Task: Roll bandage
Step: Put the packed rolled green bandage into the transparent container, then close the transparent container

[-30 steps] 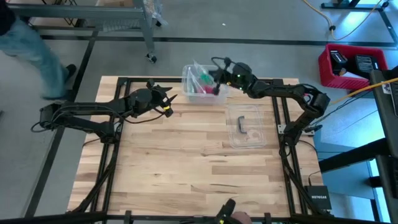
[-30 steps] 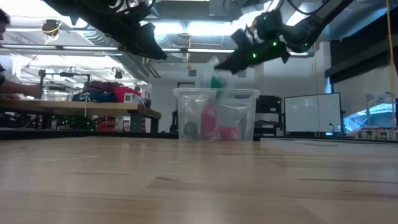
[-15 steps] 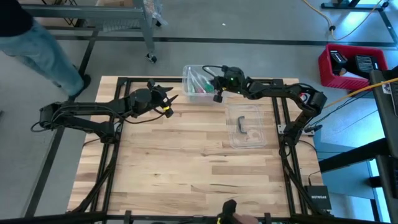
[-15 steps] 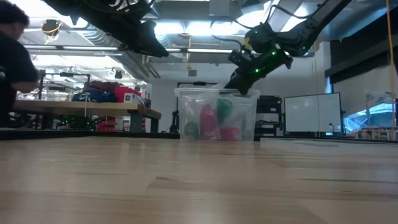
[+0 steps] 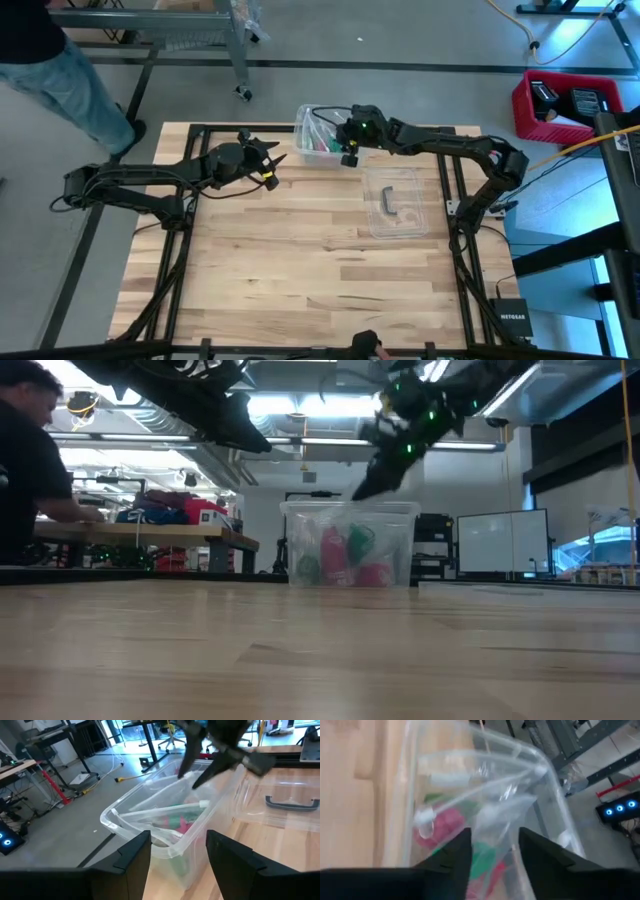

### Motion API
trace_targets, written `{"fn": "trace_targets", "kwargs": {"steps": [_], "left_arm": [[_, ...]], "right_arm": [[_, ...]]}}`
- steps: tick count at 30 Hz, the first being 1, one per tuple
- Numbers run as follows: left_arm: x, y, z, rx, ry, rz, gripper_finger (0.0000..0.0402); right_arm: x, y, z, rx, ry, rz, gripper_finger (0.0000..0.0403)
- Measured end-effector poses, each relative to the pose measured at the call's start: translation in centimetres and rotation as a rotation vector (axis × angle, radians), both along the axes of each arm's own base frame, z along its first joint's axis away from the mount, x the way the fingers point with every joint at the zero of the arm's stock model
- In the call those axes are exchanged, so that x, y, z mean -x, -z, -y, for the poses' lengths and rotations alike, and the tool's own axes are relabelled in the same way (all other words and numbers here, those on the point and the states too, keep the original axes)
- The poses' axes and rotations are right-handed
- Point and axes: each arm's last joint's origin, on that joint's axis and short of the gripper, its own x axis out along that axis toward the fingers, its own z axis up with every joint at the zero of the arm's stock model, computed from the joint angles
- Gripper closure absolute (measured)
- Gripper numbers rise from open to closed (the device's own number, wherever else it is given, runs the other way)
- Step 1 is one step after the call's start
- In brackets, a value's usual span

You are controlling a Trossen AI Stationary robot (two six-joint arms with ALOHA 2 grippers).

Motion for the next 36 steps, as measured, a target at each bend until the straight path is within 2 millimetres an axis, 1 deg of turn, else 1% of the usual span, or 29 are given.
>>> {"fn": "trace_targets", "kwargs": {"steps": [3, 6, 8, 11, 13, 15, 19, 20, 23, 26, 28, 32, 36], "left_arm": [[0.0, 0.0, 0.0, -0.003, 0.001, -0.003, 0.0219], [0.0, 0.0, 0.0, -0.006, 0.002, -0.004, 0.0219], [0.0, 0.0, 0.0, -0.005, 0.002, -0.004, 0.0219], [0.0, 0.0, 0.0, -0.005, 0.002, -0.003, 0.0219], [0.0, 0.0, 0.0, -0.003, 0.001, -0.001, 0.0219], [0.0, 0.0, 0.0, -0.002, 0.0, 0.001, 0.0219], [0.0, 0.0, 0.0, 0.001, 0.0, 0.002, 0.0219], [0.0, 0.0, 0.0, 0.003, -0.001, 0.003, 0.0219], [0.0, 0.0, 0.0, 0.004, -0.001, 0.004, 0.0219], [0.0, 0.0, 0.0, 0.004, 0.001, 0.004, 0.0219], [0.0, 0.0, 0.0, 0.003, 0.002, 0.004, 0.0219], [0.0, 0.0, 0.0, 0.002, 0.003, 0.003, 0.0219], [0.0, 0.0, 0.0, 0.002, 0.003, 0.0, 0.0219]], "right_arm": [[-0.1, -2.7, -0.2, 0.002, -0.021, -0.014, 0.0212], [-0.2, -5.0, 0.0, -0.01, -0.011, 0.035, 0.0182], [-0.4, -5.8, 0.1, -0.02, 0.0, 0.069, 0.017], [-1.0, -6.0, 0.5, -0.014, 0.017, 0.15, 0.0165], [-1.6, -5.4, 0.8, -0.028, 0.032, 0.179, 0.0168], [-2.2, -4.2, 1.1, -0.064, 0.048, 0.16, 0.0174], [-2.6, -0.2, 1.7, -0.114, 0.08, -0.036, 0.0188], [-2.7, 0.5, 1.8, -0.135, 0.084, -0.058, 0.0192], [-2.7, 1.4, 1.9, -0.165, 0.085, -0.104, 0.0204], [-2.8, 1.4, 1.8, -0.151, 0.079, -0.132, 0.0215], [-2.9, 0.7, 1.8, -0.141, 0.078, -0.123, 0.0222], [-2.8, -2.9, 1.9, -0.099, 0.077, -0.041, 0.0228], [-2.2, -5.1, 1.4, -0.134, 0.065, -0.07, 0.0228]]}}
